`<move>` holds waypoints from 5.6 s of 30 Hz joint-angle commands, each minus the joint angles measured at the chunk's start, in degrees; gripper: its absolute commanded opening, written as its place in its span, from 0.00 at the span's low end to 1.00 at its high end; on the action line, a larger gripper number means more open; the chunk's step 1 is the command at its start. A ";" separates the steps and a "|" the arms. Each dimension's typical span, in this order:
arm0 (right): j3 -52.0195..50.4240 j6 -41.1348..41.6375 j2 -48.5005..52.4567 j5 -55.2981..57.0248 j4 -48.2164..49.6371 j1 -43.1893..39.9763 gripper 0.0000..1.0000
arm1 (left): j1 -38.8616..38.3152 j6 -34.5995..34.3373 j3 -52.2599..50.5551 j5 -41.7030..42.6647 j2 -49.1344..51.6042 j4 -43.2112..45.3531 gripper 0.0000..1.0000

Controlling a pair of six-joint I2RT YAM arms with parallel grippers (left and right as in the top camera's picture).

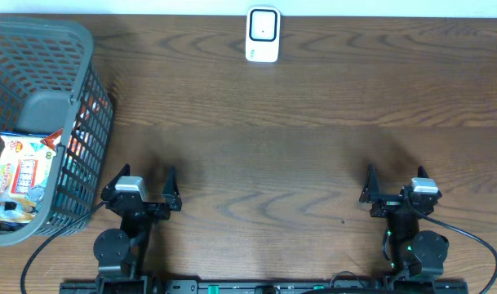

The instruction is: Scan the item barcode

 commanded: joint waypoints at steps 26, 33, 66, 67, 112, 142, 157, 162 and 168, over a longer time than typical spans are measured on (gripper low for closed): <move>-0.22 -0.70 -0.22 0.68 -0.09 0.13 0.99 | -0.22 0.52 -1.18 -0.33 -0.46 -1.68 0.98; -0.22 -0.70 -0.22 0.68 -0.09 0.13 0.99 | -0.22 0.50 -1.18 -0.33 -0.48 -1.68 0.98; -0.22 -0.68 -0.22 0.68 -0.09 0.13 0.99 | -0.22 0.50 -1.18 -0.33 -0.46 -1.68 0.98; -0.22 -0.68 -0.22 0.68 -0.09 0.13 0.99 | -0.22 0.50 -1.18 -0.33 -0.46 -1.68 0.98; -0.22 -0.70 -0.20 0.68 -0.09 0.13 0.99 | -0.24 0.26 -1.18 -0.26 -0.46 -1.51 0.98; -0.22 -0.70 -0.20 0.68 -0.09 0.13 0.99 | -0.24 -3.19 52.17 7.89 31.91 -23.85 0.98; -0.22 -0.70 -0.20 0.68 -0.09 0.13 0.99 | 0.00 -12.48 65.13 1.95 39.21 -36.46 0.98; -0.22 -0.68 -0.20 0.68 -0.09 0.13 0.99 | 1.05 -23.71 74.53 -11.74 47.08 -39.56 0.98; -0.22 -0.70 -0.20 0.68 -0.09 0.13 0.99 | 7.72 -34.77 92.61 -14.91 62.27 -52.02 0.98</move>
